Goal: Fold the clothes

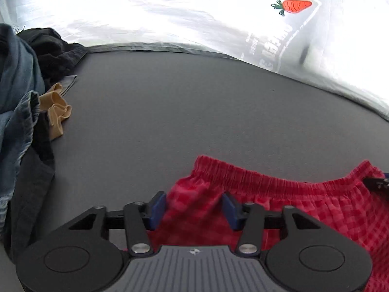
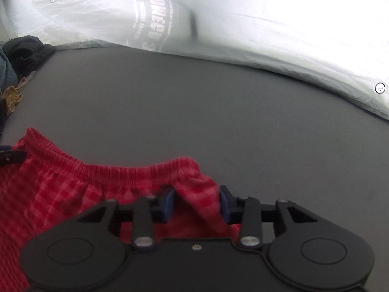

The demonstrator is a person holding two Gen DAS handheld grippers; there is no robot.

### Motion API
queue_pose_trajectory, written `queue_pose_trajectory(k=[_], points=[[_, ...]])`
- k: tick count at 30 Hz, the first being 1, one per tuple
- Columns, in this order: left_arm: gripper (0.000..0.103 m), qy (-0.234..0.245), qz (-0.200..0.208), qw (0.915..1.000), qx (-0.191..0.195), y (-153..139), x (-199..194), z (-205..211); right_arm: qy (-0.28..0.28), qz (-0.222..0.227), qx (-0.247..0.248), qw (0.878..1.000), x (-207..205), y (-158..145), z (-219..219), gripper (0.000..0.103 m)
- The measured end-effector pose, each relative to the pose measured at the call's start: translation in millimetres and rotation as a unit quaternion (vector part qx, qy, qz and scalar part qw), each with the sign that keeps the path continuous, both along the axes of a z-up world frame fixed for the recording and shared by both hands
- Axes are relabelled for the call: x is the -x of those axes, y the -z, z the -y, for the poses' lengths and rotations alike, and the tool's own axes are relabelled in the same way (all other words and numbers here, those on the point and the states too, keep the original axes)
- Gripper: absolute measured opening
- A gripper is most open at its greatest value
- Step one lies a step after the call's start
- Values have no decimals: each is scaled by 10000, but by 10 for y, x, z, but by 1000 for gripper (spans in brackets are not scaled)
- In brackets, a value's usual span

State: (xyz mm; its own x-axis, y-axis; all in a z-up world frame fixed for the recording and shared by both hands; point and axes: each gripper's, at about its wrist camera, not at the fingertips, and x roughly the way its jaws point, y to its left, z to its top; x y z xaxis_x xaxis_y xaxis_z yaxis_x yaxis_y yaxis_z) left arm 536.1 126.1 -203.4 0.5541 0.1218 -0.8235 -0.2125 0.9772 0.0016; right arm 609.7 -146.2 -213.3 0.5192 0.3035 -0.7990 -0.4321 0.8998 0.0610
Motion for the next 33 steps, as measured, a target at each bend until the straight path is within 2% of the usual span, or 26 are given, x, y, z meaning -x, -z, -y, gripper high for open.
queue_pose_trajectory(k=[1,2,4,7,10,11,12,13,14,16,18,22,25,26,27,29,32,33], points=[[16,106,72,9999,-82,18,-32,57,-31,105,-44,9999,11,-11,23,4],[6,215,154,9996,-140,20,-50,117,4,237,-71,9997,28,-33,53,3],[4,339,302,9986,-272,23,-113,233,199,531,-113,9983,45,-83,135,3],[4,499,316,9965,-597,72,-317,390,440,776,-34,9960,-22,-95,222,3],[10,585,207,9958,-670,26,-433,468,623,754,271,9948,-118,-80,223,12],[15,597,237,9957,-671,-18,-420,479,681,768,324,9942,-116,-104,224,16],[31,623,282,9955,-649,-71,-385,481,768,833,305,9931,-69,-156,236,31],[40,622,361,9955,-609,-135,-311,460,856,903,247,9919,1,-217,257,46],[49,570,447,9957,-576,-196,-214,426,913,962,161,9910,86,-275,284,53],[50,422,496,9967,-481,-297,39,327,999,1052,-5,9894,307,-384,326,73],[54,215,378,9983,-378,-354,326,205,989,988,-108,9901,583,-454,331,84],[62,-324,24,9993,-160,-343,1055,-80,755,517,-341,9952,1137,-454,191,98],[66,-805,-356,9961,95,-212,1610,-292,559,81,-474,9973,1550,-380,96,101],[70,-956,-483,9941,156,-159,1777,-349,542,-56,-451,9975,1653,-339,46,101],[78,-1064,-574,9925,195,-112,1887,-379,528,-181,-428,9975,1748,-305,16,101],[82,-1227,-590,9903,275,-41,2106,-422,459,-382,-381,9975,1932,-261,-23,101],[80,-1449,-352,9881,389,40,2301,-430,282,-340,-178,9989,2108,-279,-88,101],[69,-1427,-245,9890,317,35,2320,-401,233,-287,-98,9993,2151,-298,-111,101]])
